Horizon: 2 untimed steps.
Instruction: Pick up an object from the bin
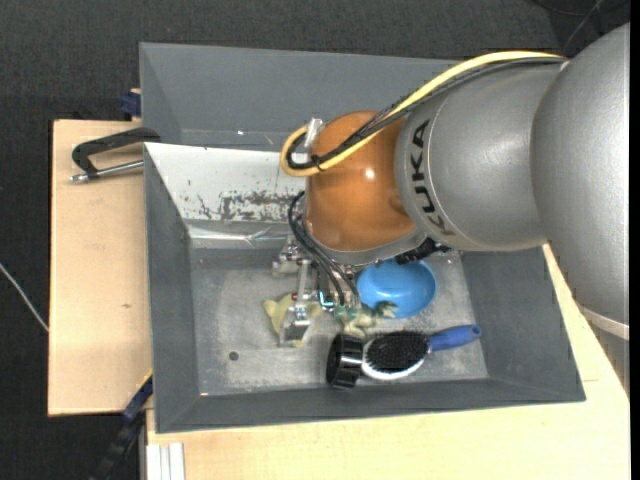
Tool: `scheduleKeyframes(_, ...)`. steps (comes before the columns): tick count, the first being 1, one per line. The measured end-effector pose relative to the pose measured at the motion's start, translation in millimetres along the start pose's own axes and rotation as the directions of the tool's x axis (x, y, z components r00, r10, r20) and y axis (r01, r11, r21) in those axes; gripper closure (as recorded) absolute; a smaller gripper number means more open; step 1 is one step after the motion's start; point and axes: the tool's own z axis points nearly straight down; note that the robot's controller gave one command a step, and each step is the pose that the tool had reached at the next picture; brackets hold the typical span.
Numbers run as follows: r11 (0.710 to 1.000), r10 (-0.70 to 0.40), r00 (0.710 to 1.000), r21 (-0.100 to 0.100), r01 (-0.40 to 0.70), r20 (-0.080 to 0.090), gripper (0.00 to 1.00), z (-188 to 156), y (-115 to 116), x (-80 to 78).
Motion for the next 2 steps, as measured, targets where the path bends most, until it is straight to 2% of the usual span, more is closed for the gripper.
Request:
scheduleKeyframes(1, 0.991, -0.137, 0.991, -0.001, 0.137, 0.013, 0.0, 54.0, -14.4, -18.6)
scheduleKeyframes(2, 0.991, -0.136, 0.991, -0.001, 0.136, 0.011, 1.0, 55.9, -14.6, -18.2)
